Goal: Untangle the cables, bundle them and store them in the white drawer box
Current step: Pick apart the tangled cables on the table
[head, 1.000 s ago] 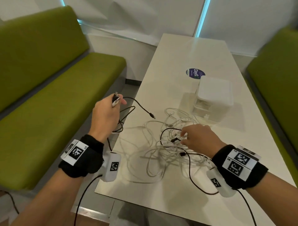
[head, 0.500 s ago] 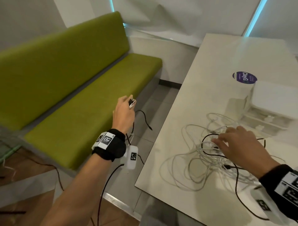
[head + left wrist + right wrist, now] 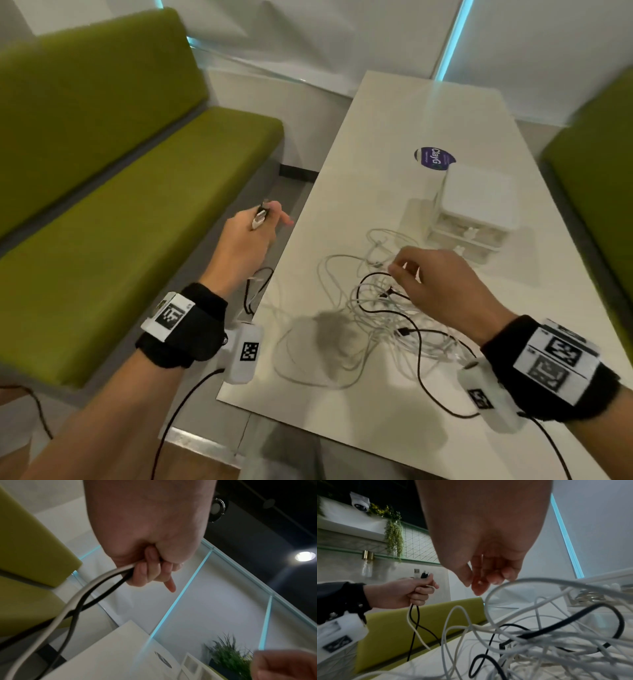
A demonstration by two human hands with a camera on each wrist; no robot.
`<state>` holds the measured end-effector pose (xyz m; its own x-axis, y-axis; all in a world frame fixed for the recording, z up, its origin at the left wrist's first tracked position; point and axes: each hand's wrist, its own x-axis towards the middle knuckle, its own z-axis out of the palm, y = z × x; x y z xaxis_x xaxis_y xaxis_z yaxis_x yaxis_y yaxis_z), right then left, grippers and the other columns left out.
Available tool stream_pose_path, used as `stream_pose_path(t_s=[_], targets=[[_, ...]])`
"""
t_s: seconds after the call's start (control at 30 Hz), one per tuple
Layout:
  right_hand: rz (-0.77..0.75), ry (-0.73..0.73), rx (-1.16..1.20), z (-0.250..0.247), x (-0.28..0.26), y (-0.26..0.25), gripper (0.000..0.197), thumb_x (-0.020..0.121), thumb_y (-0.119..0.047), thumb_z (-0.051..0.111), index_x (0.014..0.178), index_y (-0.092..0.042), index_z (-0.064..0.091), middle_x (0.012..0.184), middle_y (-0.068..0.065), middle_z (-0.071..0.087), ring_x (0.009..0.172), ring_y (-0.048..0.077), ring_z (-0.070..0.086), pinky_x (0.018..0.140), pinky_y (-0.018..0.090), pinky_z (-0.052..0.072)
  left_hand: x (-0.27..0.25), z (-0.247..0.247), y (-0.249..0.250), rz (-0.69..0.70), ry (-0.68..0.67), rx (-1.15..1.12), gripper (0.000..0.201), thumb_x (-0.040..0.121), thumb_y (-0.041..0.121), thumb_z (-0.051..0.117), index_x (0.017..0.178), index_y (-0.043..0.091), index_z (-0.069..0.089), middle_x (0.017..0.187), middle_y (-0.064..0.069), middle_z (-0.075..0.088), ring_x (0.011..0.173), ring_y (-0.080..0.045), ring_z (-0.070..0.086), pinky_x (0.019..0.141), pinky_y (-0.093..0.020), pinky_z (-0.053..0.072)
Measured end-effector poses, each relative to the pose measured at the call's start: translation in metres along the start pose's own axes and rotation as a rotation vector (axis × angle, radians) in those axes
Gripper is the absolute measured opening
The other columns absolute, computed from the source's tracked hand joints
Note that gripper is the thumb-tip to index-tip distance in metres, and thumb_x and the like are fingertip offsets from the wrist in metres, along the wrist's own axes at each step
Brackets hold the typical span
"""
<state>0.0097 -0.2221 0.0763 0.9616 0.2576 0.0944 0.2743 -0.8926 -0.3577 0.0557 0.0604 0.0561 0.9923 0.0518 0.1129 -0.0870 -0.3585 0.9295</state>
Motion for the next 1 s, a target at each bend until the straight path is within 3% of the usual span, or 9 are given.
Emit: stream_pose_path(t_s=[0.1, 0.17, 0.27, 0.33, 0.47, 0.6, 0.77, 0.87, 1.0], targets=[[-0.071, -0.095, 0.095, -0.013, -0.009, -0.001, 0.012, 0.092, -0.027, 0.060, 0.080, -0.026, 0.059, 0.055, -0.011, 0.052, 0.054, 0.005, 0.049, 0.053, 0.021, 0.034, -0.012, 0.022, 0.010, 0.013, -0.099, 0.046, 0.049, 0.099, 0.054, 0.038, 0.077, 0.027, 0.072, 0.055, 0.008, 0.032, 0.045, -0.006, 0.024, 0.042, -0.020, 0.021], [-0.095, -0.234, -0.009, -0.013, -0.014, 0.004, 0.013, 0.089, -0.024, 0.057, 0.076, -0.023, 0.059, 0.058, -0.009, 0.054, 0.057, 0.006, 0.052, 0.057, 0.025, 0.042, -0.020, 0.034, 0.016, 0.024, -0.176, 0.055, 0.050, 0.100, 0.052, 0.037, 0.080, 0.023, 0.073, 0.058, 0.004, 0.031, 0.044, -0.006, 0.023, 0.041, -0.017, 0.020], [-0.009, -0.419, -0.316, -0.002, -0.018, 0.015, 0.015, 0.085, -0.016, 0.049, 0.071, -0.017, 0.054, 0.070, -0.002, 0.056, 0.072, 0.022, 0.059, 0.067, 0.036, 0.052, -0.028, 0.053, 0.021, 0.037, -0.245, 0.063, 0.052, 0.100, 0.052, 0.036, 0.081, 0.022, 0.074, 0.057, 0.008, 0.030, 0.042, -0.006, 0.025, 0.043, -0.016, 0.021], [0.036, -0.462, -0.450, 0.008, -0.023, 0.018, 0.017, 0.086, -0.006, 0.046, 0.074, -0.017, 0.053, 0.076, 0.001, 0.053, 0.079, 0.027, 0.059, 0.065, 0.032, 0.047, -0.033, 0.064, 0.022, 0.053, -0.271, 0.080, 0.053, 0.098, 0.056, 0.034, 0.079, 0.025, 0.073, 0.055, 0.010, 0.030, 0.044, -0.006, 0.025, 0.045, -0.019, 0.021], [0.036, -0.386, -0.533, 0.034, -0.037, 0.024, 0.029, 0.089, 0.002, 0.044, 0.108, -0.014, 0.060, 0.103, 0.006, 0.062, 0.100, 0.028, 0.063, 0.067, 0.032, 0.039, -0.039, 0.076, 0.023, 0.046, -0.305, 0.078, 0.053, 0.094, 0.059, 0.034, 0.079, 0.026, 0.072, 0.056, 0.009, 0.030, 0.047, -0.008, 0.026, 0.046, -0.018, 0.022], [0.033, -0.340, -0.514, 0.050, -0.044, 0.035, 0.029, 0.092, 0.000, 0.046, 0.113, -0.017, 0.058, 0.113, 0.002, 0.058, 0.108, 0.023, 0.056, 0.064, 0.030, 0.036, -0.041, 0.079, 0.023, 0.042, -0.328, 0.065, 0.052, 0.094, 0.058, 0.034, 0.079, 0.023, 0.071, 0.057, 0.006, 0.029, 0.050, -0.012, 0.024, 0.046, -0.020, 0.021], [0.129, -0.368, -0.484, 0.032, -0.037, 0.031, 0.018, 0.094, -0.008, 0.043, 0.103, -0.011, 0.058, 0.107, 0.007, 0.063, 0.100, 0.028, 0.062, 0.066, 0.032, 0.037, -0.046, 0.081, 0.025, 0.024, -0.329, 0.033, 0.052, 0.095, 0.057, 0.035, 0.079, 0.023, 0.072, 0.058, 0.002, 0.030, 0.048, -0.012, 0.023, 0.044, -0.018, 0.021], [0.218, -0.218, -0.405, 0.010, -0.031, 0.018, 0.010, 0.091, -0.020, 0.044, 0.092, -0.013, 0.051, 0.092, 0.007, 0.062, 0.088, 0.032, 0.060, 0.064, 0.032, 0.035, -0.048, 0.086, 0.028, 0.006, -0.321, -0.039, 0.053, 0.098, 0.055, 0.037, 0.080, 0.022, 0.073, 0.059, 0.000, 0.031, 0.048, -0.013, 0.022, 0.044, -0.021, 0.021], [0.228, 0.002, -0.225, -0.007, -0.024, -0.001, 0.015, 0.095, -0.030, 0.042, 0.089, -0.016, 0.040, 0.065, 0.000, 0.047, 0.065, 0.030, 0.049, 0.057, 0.035, 0.035, -0.052, 0.100, 0.037, -0.054, -0.330, -0.206, 0.057, 0.099, 0.054, 0.036, 0.084, 0.015, 0.074, 0.054, 0.004, 0.038, 0.046, -0.010, 0.029, 0.045, -0.021, 0.025]])
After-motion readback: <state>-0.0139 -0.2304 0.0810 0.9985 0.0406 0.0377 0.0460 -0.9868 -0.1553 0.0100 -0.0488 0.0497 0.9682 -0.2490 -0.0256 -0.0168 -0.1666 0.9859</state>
